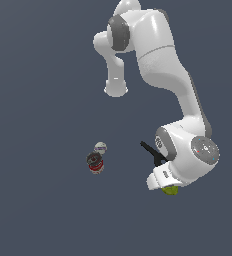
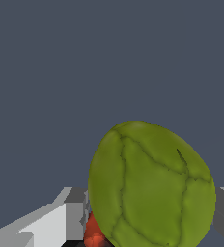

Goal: Pick up a designated object from a clutter of objects.

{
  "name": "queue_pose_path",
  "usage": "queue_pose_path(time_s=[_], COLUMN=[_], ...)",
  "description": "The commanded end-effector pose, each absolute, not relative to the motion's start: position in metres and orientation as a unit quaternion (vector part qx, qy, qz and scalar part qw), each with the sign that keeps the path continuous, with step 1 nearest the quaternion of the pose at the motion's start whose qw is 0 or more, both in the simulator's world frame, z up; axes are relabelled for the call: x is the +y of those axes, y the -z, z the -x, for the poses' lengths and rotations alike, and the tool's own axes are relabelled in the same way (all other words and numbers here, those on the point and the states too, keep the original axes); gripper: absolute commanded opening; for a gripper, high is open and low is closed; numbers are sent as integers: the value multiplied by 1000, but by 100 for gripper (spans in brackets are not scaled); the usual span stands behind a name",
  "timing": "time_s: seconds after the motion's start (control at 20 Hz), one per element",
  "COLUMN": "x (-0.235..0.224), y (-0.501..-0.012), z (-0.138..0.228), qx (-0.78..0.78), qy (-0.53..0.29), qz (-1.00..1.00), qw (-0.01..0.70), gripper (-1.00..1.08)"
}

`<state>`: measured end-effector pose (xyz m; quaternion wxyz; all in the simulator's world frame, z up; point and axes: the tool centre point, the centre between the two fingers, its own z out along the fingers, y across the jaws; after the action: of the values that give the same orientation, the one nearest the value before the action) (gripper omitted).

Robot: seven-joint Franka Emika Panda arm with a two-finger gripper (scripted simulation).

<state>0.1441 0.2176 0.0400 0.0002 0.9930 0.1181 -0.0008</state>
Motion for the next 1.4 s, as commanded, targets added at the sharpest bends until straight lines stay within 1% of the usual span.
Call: queue_pose_path(time_s=[0.0,0.45,0.75,1.05,1.35], x=[218,216,205,181,143], y=[-41,-42,-56,-86,-135], z=[-145,-144,-141,-135,-125], qx=[118,118,118,118,118], qy=[0,1,1,1,1], qz=[-993,-993,-993,-993,-993], qw=[0,0,0,0,0], gripper=[-100,-100,-100,-100,-100])
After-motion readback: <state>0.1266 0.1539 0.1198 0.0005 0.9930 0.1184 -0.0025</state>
